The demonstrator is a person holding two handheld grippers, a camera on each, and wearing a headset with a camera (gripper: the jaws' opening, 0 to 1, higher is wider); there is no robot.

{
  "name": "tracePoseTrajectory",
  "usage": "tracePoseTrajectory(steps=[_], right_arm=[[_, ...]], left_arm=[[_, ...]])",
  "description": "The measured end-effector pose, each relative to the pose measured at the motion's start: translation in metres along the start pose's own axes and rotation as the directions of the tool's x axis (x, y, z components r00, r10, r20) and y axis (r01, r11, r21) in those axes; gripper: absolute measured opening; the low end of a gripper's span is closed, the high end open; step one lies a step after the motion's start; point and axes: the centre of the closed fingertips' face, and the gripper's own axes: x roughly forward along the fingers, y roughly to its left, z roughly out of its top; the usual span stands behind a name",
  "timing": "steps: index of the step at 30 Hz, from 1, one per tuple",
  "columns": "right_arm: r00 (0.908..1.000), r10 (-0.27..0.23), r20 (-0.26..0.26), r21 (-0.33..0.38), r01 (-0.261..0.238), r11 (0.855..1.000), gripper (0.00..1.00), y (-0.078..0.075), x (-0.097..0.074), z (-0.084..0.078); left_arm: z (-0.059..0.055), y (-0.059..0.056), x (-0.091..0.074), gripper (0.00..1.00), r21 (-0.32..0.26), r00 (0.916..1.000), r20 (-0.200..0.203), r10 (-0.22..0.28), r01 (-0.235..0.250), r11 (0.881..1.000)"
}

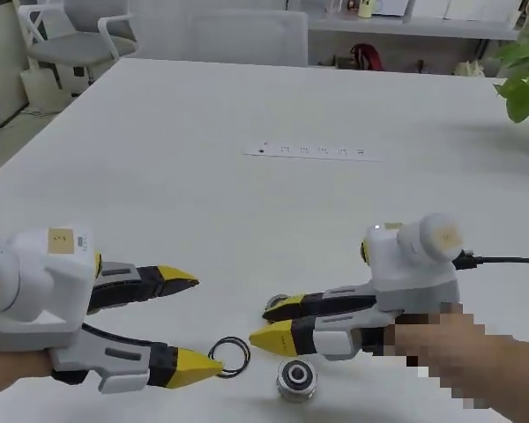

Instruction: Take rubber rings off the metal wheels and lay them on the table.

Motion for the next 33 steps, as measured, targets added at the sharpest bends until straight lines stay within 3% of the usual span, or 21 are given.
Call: tracePoseTrajectory(steps=[15,33], right_arm=[[0.9978,-0.061,0.027,-0.056,0.063,0.996,0.29,-0.016,-0.02,0.01],[0.986,-0.166,0.0,-0.058,0.166,0.984,0.3,-0.053,-0.042,-0.007]], left_arm=[[0.01,0.005,0.016,0.61,0.004,0.9998,0.015,-0.012,0.012,1.0],[0.009,0.015,0.034,0.58,-0.009,0.9996,-0.003,-0.029,0.029,1.0]])
